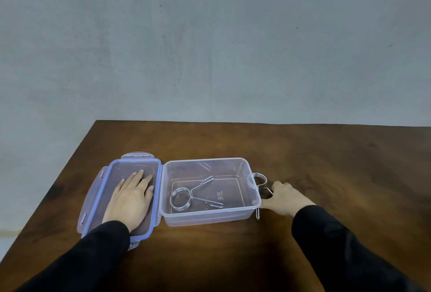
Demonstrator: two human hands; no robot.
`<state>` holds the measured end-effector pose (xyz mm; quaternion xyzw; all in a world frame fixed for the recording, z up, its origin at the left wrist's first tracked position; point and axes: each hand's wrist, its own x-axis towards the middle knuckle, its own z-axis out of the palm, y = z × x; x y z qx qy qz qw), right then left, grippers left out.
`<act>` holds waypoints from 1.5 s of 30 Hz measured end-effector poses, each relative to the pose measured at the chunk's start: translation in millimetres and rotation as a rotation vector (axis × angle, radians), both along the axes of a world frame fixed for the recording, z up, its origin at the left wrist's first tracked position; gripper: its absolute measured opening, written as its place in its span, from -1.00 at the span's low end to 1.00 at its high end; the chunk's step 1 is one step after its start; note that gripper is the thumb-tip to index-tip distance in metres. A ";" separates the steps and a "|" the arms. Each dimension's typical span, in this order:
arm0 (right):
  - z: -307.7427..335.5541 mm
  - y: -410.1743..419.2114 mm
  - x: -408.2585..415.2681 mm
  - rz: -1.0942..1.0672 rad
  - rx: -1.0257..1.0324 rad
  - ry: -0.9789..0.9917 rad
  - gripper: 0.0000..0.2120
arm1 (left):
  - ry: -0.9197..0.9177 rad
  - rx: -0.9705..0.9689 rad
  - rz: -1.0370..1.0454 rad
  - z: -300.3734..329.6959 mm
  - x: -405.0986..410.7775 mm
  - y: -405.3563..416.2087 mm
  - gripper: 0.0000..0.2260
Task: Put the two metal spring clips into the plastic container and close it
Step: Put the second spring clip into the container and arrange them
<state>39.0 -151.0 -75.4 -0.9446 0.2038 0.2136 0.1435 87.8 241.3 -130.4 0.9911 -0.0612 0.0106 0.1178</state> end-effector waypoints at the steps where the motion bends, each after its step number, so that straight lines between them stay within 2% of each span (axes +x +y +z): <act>1: -0.6 -0.1 0.4 -0.011 0.003 -0.002 -0.06 | 0.001 0.002 0.003 -0.3 -0.4 -0.1 -0.56; 6: -6.6 -0.8 3.9 -0.098 -0.073 -0.098 -0.35 | 0.004 0.009 0.016 -0.7 -0.8 -0.5 -0.56; 11: -9.0 2.0 -1.1 -0.070 -0.266 -0.154 -0.44 | 0.008 0.016 0.019 -1.2 -1.0 -0.6 -0.56; 18: -18.2 -6.5 5.2 -0.092 -0.137 -0.256 -0.66 | -0.004 0.016 0.020 -1.9 -0.9 -0.8 -0.56; 22: -17.6 -11.9 9.3 -0.112 -0.106 -0.271 -0.72 | -0.004 0.015 0.023 -3.6 -0.3 -0.1 -0.55; 26: 4.2 -19.1 16.3 -0.089 -0.074 -0.410 -0.78 | -0.007 0.012 0.022 -3.0 0.3 -0.5 -0.55; 29: 38.4 -17.4 29.9 -0.002 0.021 -0.556 -0.77 | -0.005 0.010 0.021 -2.6 -0.4 -0.7 -0.55; 33: 89.6 11.0 43.6 0.243 0.183 -0.722 -0.74 | -0.014 -0.006 0.020 -1.4 -1.0 -1.0 -0.56; 37: 114.3 63.1 42.7 0.584 0.236 -0.616 -0.71 | -0.016 -0.027 0.018 -1.1 -0.7 -1.3 -0.56; 40: 97.0 99.9 42.7 0.800 0.142 -0.509 -0.62 | -0.024 -0.026 0.015 -1.4 -0.6 -0.8 -0.56; 45: 57.0 134.9 41.4 0.971 -0.033 -0.374 -0.54 | -0.031 -0.030 0.007 -2.4 0.2 -0.5 -0.56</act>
